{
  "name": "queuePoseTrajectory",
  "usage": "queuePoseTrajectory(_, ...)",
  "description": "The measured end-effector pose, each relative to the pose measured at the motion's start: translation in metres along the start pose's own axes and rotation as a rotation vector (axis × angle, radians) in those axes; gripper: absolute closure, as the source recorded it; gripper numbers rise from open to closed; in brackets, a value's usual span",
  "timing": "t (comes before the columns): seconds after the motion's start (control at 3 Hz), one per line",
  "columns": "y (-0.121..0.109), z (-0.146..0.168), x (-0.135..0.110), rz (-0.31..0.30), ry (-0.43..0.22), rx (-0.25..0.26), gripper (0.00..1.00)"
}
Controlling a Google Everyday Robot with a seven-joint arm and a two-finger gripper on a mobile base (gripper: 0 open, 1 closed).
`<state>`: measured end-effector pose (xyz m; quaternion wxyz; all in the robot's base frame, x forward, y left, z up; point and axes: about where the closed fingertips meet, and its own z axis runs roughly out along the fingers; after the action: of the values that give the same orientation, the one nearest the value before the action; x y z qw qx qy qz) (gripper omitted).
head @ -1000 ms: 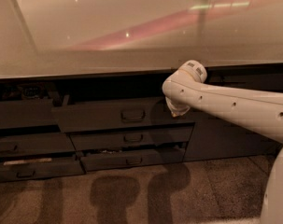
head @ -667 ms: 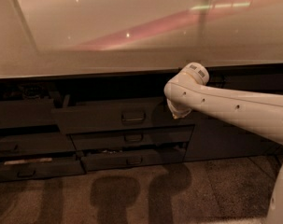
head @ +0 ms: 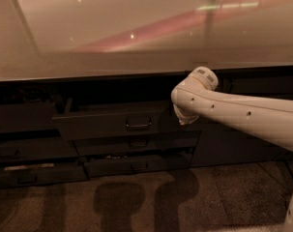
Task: Open top drawer
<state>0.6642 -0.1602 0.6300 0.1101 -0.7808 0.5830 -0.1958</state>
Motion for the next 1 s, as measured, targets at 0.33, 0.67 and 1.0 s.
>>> queuePoseTrajectory(0.33,-0.0007,-0.0017,0.0003,0.0,0.0,0.0,1.0)
queuePoseTrajectory(0.67,0.0072,-0.0027,-0.001,-0.004,-0.002,0.0,1.0)
queuePoseTrajectory(1.0,0.0064,-0.0048,-0.0006,-0.004,-0.002,0.0,1.0)
